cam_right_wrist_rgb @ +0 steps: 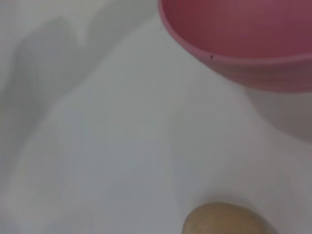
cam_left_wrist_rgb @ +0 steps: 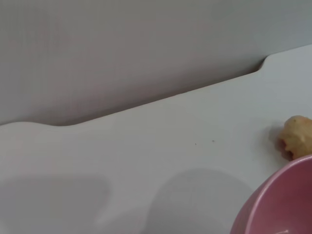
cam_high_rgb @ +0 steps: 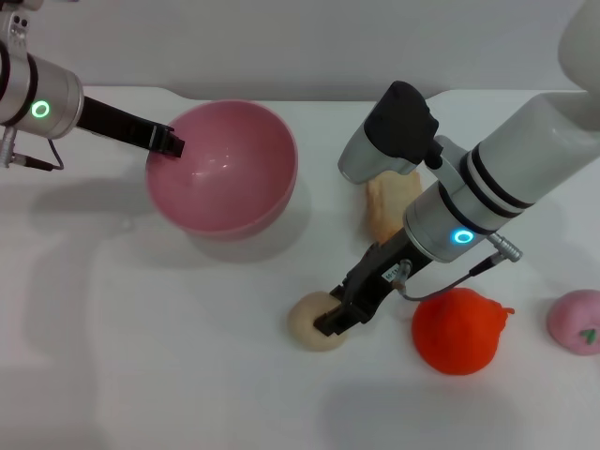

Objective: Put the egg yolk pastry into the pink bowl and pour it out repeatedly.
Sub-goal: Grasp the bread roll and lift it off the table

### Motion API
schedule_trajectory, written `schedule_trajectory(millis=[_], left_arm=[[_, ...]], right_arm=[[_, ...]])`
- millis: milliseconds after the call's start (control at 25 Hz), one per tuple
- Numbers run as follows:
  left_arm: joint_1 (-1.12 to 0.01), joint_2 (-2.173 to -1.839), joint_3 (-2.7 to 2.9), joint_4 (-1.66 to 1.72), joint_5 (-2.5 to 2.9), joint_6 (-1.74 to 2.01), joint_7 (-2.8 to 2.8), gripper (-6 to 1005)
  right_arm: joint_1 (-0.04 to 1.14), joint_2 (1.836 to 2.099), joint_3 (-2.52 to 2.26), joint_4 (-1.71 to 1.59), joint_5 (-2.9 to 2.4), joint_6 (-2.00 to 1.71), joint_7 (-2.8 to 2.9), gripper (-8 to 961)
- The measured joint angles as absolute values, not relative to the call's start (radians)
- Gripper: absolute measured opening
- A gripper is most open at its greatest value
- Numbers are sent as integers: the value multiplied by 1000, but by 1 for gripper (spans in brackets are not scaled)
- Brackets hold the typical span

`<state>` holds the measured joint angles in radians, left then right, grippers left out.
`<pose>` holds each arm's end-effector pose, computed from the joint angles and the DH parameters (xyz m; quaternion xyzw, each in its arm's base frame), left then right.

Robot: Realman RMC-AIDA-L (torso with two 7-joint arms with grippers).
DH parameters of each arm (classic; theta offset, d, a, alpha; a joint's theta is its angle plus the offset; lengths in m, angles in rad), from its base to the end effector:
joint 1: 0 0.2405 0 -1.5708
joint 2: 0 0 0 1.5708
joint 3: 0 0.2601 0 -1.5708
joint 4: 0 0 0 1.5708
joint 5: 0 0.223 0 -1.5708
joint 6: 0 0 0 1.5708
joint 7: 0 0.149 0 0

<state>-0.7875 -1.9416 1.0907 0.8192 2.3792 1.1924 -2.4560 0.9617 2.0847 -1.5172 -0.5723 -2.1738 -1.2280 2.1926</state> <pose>-0.2223 0.4552 0.0299 -0.8674 -0.4338 0.0106 0.2435 0.1628 0.3855 -0.1181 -0.9603 0.2489 -0.1257 0.0126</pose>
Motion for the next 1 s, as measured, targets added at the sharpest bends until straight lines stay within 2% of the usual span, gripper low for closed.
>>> schedule_trajectory(millis=[560, 1000], left_arm=[[-787, -1940, 1090, 819, 2379, 1192, -2454, 43], [-782, -1933, 1081, 819, 2379, 1192, -2453, 43]], right_arm=[[939, 2076, -1503, -623, -2172, -1231, 2194, 360], [891, 2056, -1371, -816, -2183, -1373, 2194, 313]])
